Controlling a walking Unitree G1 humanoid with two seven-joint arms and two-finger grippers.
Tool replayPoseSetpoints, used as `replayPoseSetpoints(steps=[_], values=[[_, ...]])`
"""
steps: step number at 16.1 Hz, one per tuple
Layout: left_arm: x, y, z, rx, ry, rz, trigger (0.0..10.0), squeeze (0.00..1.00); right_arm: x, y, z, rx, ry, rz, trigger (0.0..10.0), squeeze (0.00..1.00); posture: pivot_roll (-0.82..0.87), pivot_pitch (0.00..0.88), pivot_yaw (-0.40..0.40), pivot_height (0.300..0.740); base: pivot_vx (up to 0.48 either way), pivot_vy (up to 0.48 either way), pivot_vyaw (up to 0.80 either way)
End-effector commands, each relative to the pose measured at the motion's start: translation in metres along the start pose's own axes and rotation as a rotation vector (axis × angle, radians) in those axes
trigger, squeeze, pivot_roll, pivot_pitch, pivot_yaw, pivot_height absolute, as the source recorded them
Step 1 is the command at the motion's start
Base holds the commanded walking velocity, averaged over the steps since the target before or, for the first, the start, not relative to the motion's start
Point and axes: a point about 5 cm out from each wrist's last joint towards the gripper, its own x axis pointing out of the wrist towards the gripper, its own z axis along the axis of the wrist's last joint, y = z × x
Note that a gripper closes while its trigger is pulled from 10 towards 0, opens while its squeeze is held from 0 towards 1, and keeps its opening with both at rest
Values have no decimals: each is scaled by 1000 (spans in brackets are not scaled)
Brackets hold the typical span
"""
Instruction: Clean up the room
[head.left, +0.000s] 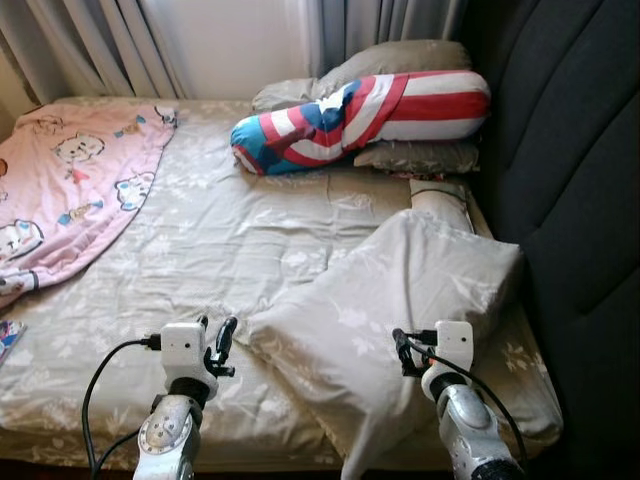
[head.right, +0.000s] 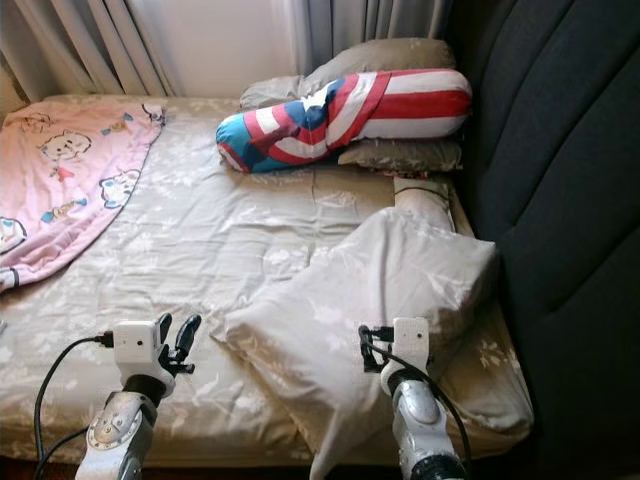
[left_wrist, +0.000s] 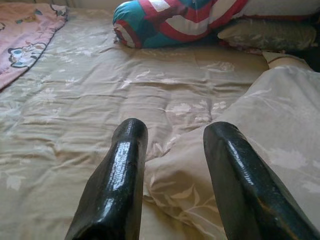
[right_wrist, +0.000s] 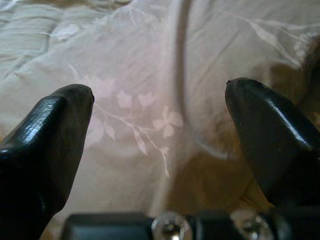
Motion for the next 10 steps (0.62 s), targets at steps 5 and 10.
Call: replayPoseSetpoints(steps=[5,10], values=[[1,0,5,11,-8,-10,10000,0,0,0,-4,-14,35,-2,10000,0,26,88,-15,682,0,0,0],[5,1,10,11,-18,-11,10000,0,2,1,-3,-14,45,1,10000,0,25,89,-13,682,0,0,0]])
